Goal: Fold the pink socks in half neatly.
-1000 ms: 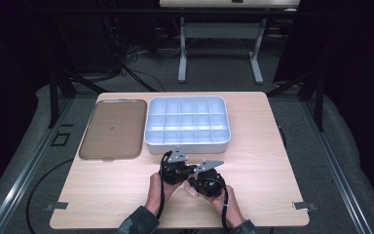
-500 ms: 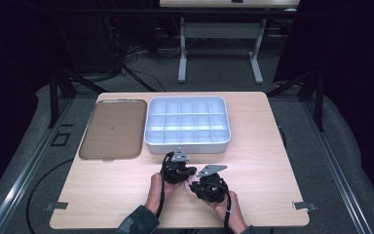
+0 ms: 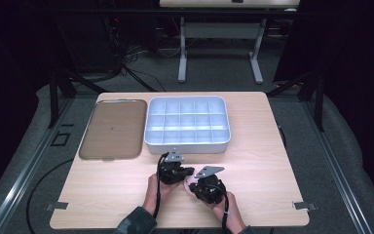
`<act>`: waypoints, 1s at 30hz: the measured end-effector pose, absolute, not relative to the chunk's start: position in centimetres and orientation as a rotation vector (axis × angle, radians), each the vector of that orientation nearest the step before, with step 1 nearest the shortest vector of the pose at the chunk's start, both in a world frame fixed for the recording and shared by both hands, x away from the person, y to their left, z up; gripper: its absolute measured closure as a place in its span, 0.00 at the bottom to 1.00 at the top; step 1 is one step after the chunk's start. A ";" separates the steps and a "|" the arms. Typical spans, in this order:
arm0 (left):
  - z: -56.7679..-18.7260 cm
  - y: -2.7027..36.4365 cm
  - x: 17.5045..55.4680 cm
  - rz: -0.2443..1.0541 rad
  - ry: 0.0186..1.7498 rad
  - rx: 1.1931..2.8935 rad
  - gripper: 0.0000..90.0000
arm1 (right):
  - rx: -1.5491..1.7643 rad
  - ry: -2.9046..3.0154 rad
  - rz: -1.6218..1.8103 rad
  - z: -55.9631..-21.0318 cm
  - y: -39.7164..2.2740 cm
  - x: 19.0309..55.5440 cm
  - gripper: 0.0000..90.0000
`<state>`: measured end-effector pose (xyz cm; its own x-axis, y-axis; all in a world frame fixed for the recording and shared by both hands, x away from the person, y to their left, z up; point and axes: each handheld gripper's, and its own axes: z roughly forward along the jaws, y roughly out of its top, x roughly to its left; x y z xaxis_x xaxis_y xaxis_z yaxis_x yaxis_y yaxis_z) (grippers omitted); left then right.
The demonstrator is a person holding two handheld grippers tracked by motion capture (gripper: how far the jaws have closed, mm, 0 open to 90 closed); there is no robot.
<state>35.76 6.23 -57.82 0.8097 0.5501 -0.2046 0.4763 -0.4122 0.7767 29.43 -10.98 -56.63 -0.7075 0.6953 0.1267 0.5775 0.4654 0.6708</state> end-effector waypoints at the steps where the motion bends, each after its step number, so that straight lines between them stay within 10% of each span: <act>1: -57.8 6.2 35.7 0.101 0.758 2.075 1.00 | 1.114 2.558 1.068 -56.6 -11.1 29.6 0.94; 30: -58.0 6.2 35.4 0.119 0.775 2.048 0.99 | 1.459 2.534 0.969 -56.2 -11.3 33.1 0.52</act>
<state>35.43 6.22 -57.99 0.7975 0.5667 -0.2069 0.4785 -0.3853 0.7890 33.11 -11.28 -56.24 -0.5499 0.7978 0.2470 0.7591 0.3541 0.5462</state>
